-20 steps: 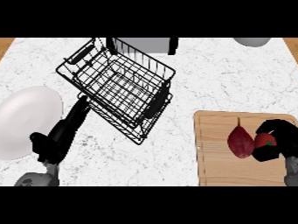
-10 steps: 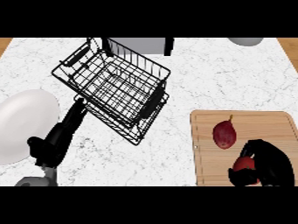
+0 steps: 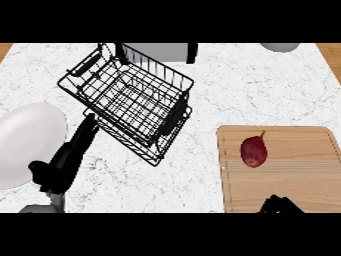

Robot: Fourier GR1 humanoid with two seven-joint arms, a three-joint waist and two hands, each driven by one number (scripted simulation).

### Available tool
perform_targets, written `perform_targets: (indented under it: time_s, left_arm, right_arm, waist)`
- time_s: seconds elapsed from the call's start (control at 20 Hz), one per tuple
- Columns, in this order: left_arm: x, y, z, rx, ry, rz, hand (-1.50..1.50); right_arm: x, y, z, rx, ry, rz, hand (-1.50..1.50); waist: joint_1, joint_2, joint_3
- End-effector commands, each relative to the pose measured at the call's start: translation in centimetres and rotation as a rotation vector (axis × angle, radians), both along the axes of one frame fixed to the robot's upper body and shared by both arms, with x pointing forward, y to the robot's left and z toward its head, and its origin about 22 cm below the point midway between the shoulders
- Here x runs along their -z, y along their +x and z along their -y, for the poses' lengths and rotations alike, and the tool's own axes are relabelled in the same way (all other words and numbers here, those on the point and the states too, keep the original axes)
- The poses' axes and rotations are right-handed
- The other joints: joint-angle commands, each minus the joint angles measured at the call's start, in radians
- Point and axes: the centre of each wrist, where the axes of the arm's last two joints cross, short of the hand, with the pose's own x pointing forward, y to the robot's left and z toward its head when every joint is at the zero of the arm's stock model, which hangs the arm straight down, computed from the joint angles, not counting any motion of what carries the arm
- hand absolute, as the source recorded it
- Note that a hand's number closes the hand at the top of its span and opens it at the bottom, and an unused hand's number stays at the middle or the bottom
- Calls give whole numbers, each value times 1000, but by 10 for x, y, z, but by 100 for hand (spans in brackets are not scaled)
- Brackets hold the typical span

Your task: Pick the tomato from the cutting board and place it in the tiered basket

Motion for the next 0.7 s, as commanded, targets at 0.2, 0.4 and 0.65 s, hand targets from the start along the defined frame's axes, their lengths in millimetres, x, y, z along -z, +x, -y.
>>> perform_targets:
  time_s: [0.2,0.4,0.65]
  left_arm:
    - [-11,19,16,43,-17,31,0]
    - [-14,22,24,69,1,20,0]
    - [-11,24,37,64,-15,30,0]
  right_arm:
    - [-78,-16,-40,16,191,410,150]
    - [-108,-11,-48,-34,171,461,150]
    - [-110,-5,-67,-39,180,482,150]
  waist:
    - [12,6,-3]
    - [32,14,-3]
    - [40,16,-5]
